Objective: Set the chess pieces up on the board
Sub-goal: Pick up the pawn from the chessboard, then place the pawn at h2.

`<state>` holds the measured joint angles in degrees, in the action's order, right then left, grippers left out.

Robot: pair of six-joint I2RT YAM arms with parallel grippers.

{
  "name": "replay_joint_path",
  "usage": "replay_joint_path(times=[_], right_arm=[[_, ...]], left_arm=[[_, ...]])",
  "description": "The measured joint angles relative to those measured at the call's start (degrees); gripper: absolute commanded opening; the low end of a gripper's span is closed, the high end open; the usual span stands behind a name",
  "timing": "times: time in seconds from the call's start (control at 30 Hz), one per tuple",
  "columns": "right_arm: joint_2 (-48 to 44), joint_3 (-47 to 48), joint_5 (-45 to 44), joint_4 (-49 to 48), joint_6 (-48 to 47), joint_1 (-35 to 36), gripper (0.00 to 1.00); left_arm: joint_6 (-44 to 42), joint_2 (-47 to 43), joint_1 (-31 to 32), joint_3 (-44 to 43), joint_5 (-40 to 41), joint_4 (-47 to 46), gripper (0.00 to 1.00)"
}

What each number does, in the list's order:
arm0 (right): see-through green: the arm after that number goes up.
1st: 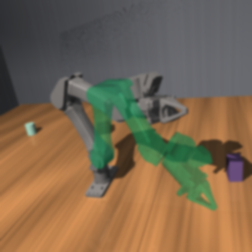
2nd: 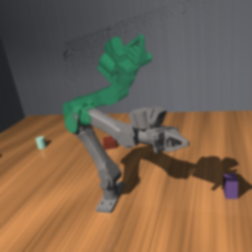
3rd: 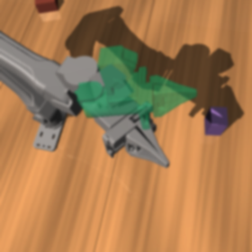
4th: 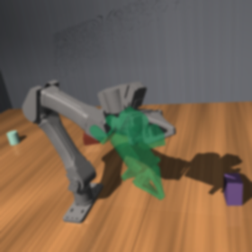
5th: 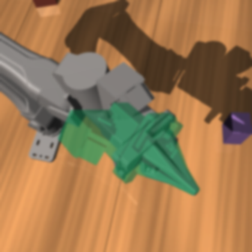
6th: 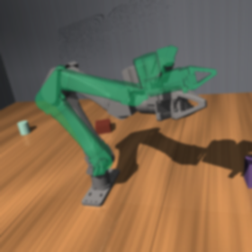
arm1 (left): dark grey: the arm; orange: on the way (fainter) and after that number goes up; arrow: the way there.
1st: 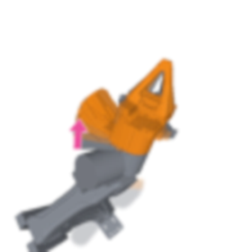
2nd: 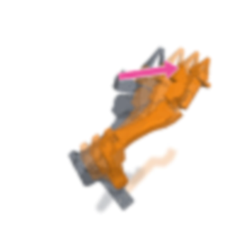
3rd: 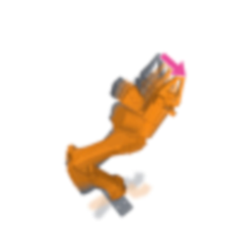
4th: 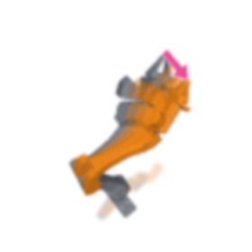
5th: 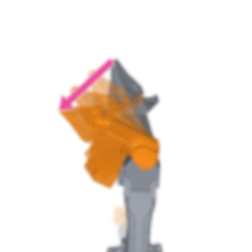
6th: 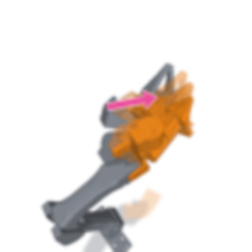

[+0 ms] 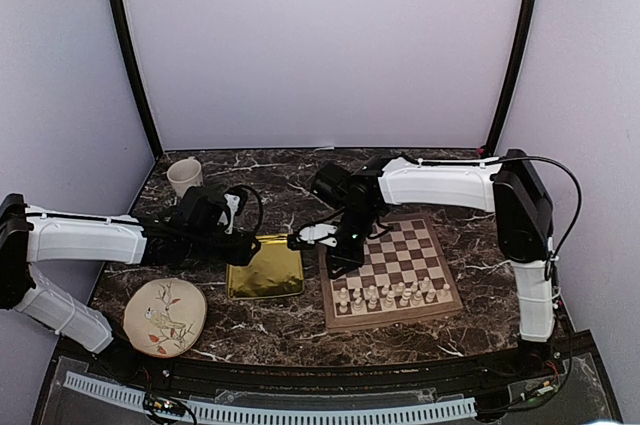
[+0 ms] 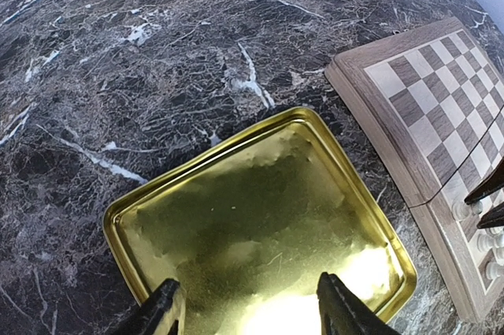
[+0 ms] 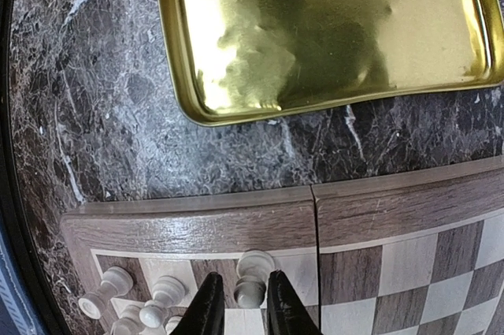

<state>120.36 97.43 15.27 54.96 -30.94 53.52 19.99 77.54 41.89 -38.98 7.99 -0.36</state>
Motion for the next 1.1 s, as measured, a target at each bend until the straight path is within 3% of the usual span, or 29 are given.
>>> replay_joint_path(times=[0.6,0.73,1.1], right_arm=[[0.66,0.48,-2.43,0.46,1.33,-0.42,0.09],[-4.57,-3.5,-3.06,0.24,1.36,-2.71,0.09],[-26.1,-21.88,-5.01,0.31,1.2,-17.9,0.09]], left_arm=[[1.46,-1.64,0.0,0.83,-1.14,-0.28,0.59],[1.75,-1.64,0.0,0.9,-1.68,-0.46,0.59],[2.97,0.09,-0.02,0.87,-3.54,-2.62,0.58]])
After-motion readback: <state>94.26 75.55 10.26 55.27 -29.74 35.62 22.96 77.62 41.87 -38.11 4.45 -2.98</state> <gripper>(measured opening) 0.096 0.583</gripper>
